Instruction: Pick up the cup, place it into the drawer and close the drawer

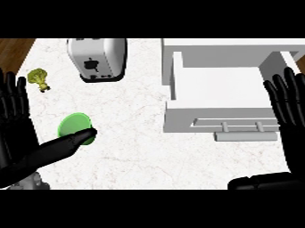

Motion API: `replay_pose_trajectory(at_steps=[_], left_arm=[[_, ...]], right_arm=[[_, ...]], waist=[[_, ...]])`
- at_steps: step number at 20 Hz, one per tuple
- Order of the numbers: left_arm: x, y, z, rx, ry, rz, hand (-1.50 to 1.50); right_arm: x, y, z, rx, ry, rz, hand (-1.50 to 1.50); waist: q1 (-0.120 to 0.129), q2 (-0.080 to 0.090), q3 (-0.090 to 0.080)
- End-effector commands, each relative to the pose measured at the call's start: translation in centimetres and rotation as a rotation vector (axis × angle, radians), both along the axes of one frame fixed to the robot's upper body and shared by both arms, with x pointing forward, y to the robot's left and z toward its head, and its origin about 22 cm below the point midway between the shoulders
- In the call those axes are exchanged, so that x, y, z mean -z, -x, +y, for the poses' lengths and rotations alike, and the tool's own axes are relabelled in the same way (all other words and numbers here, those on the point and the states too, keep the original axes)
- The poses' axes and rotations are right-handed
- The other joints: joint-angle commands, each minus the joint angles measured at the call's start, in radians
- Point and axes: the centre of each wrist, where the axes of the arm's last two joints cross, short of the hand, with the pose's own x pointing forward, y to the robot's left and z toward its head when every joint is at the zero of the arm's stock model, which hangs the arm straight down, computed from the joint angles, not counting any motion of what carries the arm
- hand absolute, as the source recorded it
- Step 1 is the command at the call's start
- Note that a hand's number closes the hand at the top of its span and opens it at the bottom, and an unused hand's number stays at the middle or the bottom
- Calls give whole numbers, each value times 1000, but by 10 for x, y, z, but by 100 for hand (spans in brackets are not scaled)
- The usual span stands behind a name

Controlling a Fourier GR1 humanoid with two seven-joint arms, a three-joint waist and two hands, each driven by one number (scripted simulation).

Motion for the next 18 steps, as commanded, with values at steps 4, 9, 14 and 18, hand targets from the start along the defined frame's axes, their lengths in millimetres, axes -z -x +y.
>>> replay_pose_trajectory(at_steps=[4,9,14,18], left_arm=[[7,-25,-27,-78,96,6,-150],[8,-35,-43,-68,90,34,-150],[21,-36,-48,-91,77,33,-150],[12,-24,-42,-86,113,49,-150]], right_arm=[[9,-6,3,-31,-7,52,-150],[-25,12,20,-30,-39,35,-150],[-9,-7,-8,-31,-30,29,-150],[-2,-42,3,-8,-46,34,-150]], waist=[[7,-1,4],[5,-2,4],[8,-1,4],[13,-1,4]])
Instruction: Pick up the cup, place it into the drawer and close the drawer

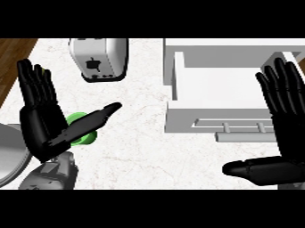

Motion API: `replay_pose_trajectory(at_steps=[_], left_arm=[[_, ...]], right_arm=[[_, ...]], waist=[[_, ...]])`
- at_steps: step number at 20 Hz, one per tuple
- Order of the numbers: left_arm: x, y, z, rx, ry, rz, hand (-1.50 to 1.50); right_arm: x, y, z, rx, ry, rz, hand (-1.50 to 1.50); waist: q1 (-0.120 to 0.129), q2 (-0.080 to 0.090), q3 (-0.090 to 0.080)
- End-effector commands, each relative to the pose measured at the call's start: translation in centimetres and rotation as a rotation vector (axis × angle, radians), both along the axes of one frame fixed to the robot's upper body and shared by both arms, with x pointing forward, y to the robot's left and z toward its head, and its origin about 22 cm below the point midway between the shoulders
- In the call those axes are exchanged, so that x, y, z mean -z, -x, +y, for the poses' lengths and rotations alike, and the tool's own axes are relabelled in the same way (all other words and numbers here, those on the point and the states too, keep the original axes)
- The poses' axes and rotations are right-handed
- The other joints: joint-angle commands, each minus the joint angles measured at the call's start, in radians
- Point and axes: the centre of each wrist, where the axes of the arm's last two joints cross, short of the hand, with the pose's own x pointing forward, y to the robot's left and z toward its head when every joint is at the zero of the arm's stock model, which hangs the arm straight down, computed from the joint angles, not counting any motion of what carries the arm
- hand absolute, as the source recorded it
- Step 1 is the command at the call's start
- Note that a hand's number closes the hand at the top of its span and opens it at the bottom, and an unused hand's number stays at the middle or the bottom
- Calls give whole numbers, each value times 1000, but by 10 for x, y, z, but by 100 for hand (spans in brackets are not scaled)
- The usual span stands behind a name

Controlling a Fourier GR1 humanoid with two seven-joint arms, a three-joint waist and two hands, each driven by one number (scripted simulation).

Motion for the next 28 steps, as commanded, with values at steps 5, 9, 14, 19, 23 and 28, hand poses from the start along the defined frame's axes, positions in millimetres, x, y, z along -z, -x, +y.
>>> replay_pose_trajectory(at_steps=[5,9,14,19,23,28], left_arm=[[6,6,12,-41,17,39,-150],[31,8,11,-78,29,83,-150],[41,10,10,-78,62,137,-150],[67,14,34,-130,68,189,-150],[112,39,38,-165,59,195,-150],[134,55,50,-163,67,217,-150]], right_arm=[[5,-1,2,3,8,-11,-150],[0,10,2,9,1,0,-150],[-3,6,-7,10,20,-9,-150],[16,-8,-9,0,-8,-13,-150],[0,23,-16,-2,-14,-4,-150],[-21,0,-1,0,9,-1,-150]], waist=[[1,0,0],[-1,0,0],[-1,0,0],[2,1,0],[-3,0,0],[3,0,-1]])
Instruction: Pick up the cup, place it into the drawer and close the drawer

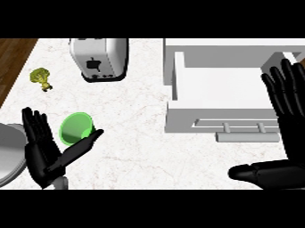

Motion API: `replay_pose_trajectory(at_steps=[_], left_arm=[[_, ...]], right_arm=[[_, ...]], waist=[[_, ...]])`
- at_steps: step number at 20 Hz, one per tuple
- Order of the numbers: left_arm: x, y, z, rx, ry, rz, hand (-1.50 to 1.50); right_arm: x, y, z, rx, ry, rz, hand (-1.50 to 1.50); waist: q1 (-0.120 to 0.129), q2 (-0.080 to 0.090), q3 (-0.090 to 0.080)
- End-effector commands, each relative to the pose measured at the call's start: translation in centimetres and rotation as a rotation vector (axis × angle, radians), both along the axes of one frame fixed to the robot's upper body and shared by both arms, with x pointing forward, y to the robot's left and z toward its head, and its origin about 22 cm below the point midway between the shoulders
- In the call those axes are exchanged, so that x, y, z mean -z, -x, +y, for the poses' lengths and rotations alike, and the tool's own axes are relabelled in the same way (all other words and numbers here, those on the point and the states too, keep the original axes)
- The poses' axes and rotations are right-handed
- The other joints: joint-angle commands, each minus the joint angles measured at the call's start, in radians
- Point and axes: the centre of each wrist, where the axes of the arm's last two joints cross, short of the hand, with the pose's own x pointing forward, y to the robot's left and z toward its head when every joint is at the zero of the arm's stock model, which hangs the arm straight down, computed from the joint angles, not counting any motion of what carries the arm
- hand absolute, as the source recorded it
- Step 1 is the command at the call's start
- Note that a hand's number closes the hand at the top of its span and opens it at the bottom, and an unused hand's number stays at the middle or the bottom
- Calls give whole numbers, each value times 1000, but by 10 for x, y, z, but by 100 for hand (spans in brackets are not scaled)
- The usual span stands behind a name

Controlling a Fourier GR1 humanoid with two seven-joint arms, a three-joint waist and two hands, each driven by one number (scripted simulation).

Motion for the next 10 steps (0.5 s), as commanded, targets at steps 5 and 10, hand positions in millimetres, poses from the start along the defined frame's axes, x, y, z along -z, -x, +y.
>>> replay_pose_trajectory(at_steps=[5,10], left_arm=[[28,-13,18,-17,26,39,-150],[53,-6,28,-12,39,40,-150]], right_arm=[[-10,-7,-11,9,-4,-7,-150],[-21,-15,-8,-1,9,-13,-150]], waist=[[-1,0,0],[1,0,0]])
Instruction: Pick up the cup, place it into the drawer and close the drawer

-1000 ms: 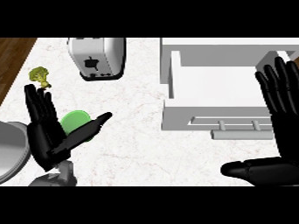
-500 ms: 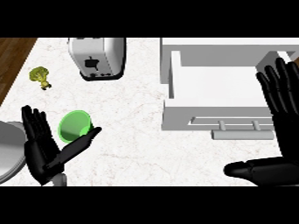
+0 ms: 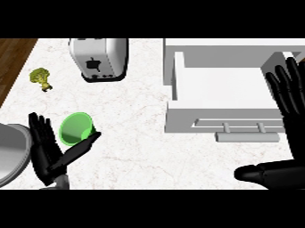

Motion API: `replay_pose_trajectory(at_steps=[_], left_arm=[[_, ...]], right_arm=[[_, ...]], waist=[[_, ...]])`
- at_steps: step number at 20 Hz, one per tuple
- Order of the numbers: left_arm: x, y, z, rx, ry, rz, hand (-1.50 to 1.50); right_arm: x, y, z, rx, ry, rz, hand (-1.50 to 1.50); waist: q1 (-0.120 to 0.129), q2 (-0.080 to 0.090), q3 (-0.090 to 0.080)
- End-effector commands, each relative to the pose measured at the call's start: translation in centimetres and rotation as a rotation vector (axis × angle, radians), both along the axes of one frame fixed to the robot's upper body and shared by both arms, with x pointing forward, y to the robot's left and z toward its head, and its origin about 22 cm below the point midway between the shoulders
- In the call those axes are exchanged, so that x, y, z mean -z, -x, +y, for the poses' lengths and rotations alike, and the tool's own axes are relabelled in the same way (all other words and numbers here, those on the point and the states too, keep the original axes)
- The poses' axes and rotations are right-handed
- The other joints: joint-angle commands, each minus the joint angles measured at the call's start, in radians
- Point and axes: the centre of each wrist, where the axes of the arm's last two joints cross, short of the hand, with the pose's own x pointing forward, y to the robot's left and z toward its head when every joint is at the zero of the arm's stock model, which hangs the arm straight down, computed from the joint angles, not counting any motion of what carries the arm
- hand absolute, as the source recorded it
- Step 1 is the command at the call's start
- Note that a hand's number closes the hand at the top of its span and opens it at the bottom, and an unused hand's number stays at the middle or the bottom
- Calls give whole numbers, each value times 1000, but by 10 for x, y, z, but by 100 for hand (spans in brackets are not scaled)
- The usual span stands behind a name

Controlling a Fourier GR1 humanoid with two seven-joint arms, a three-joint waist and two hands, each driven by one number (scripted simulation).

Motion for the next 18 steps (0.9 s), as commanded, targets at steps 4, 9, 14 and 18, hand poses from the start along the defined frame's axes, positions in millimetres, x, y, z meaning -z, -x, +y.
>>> replay_pose_trajectory(at_steps=[4,9,14,18], left_arm=[[25,-1,4,-11,15,11,-150],[28,-8,0,-18,21,8,-150],[66,-2,27,-51,29,0,-150],[78,24,-3,-48,11,20,-150]], right_arm=[[18,8,4,-12,-4,7,-150],[0,8,0,11,3,-3,-150],[-8,1,6,-15,11,10,-150],[3,5,-6,-3,-2,2,-150]], waist=[[-1,0,0],[0,0,0],[-3,1,0],[-2,0,0]])
